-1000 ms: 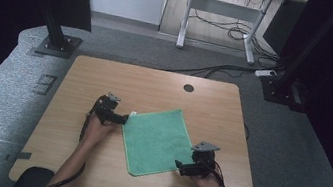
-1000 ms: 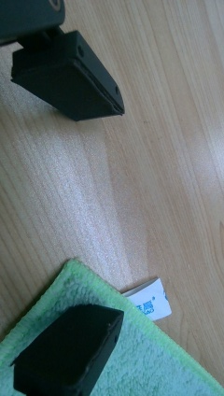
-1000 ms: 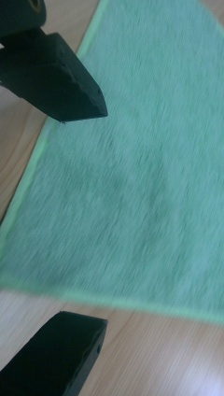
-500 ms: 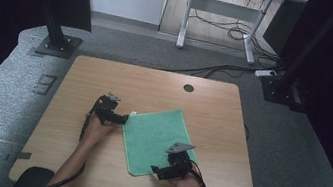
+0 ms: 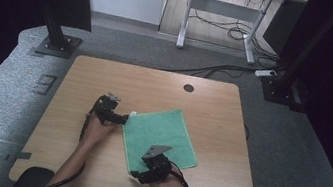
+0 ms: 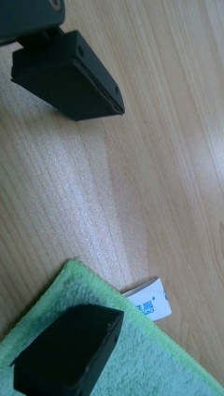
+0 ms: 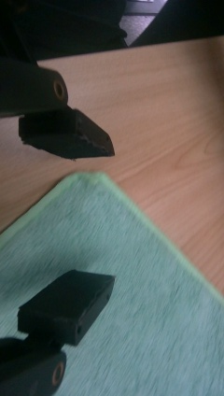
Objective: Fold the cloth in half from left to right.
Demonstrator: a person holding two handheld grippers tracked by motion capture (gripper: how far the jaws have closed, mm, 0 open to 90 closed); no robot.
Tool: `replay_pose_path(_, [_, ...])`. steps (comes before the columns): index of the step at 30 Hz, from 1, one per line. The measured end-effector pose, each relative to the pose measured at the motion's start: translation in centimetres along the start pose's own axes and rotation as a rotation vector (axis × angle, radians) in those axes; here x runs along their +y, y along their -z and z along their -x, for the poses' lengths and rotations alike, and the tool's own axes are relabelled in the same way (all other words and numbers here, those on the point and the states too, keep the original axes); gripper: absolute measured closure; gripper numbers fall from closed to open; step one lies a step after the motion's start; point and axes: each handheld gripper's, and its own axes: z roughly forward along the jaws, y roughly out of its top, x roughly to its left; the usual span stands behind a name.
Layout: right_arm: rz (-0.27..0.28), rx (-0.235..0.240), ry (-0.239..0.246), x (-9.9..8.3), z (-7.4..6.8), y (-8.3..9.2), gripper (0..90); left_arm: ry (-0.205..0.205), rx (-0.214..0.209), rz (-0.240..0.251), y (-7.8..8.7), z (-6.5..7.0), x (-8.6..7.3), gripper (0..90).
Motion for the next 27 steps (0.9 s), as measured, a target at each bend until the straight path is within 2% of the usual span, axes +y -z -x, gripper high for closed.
replay_pose_path(6, [-0.035,0.011,0.078,0.8,-1.6,-0.9,51.2,0.000,-0.002,-0.001,0.0,0.0,0.0,3.9])
replay_pose_path(8, [-0.056,-0.003,0.117,1.0,-2.1,-1.2,56.6,0.001,-0.001,0.000,0.0,0.0,0.0,3.9])
replay_pose_path(10, [-0.090,-0.037,0.146,1.0,-2.5,-1.5,61.9,-0.001,-0.002,0.000,0.0,0.0,0.0,3.9])
replay_pose_path(13, [-0.091,-0.058,0.136,0.9,-2.5,-1.5,73.2,-0.013,-0.013,0.012,0.1,0.1,-0.1,7.0])
replay_pose_path(16, [-0.092,-0.064,0.111,0.9,-2.3,-1.5,78.5,-0.045,-0.045,0.041,0.5,0.3,-0.3,20.9])
replay_pose_path(20, [-0.090,-0.070,0.095,1.0,-2.1,-1.5,83.2,-0.081,-0.091,0.064,0.8,1.0,-0.5,48.3])
replay_pose_path(23, [-0.082,-0.065,0.079,0.9,-2.0,-1.5,84.4,-0.085,-0.105,0.070,0.8,1.4,-0.6,64.2])
replay_pose_path(27, [-0.079,-0.052,0.076,0.9,-1.9,-1.5,84.4,-0.065,-0.132,0.060,0.9,1.9,-0.5,85.7])
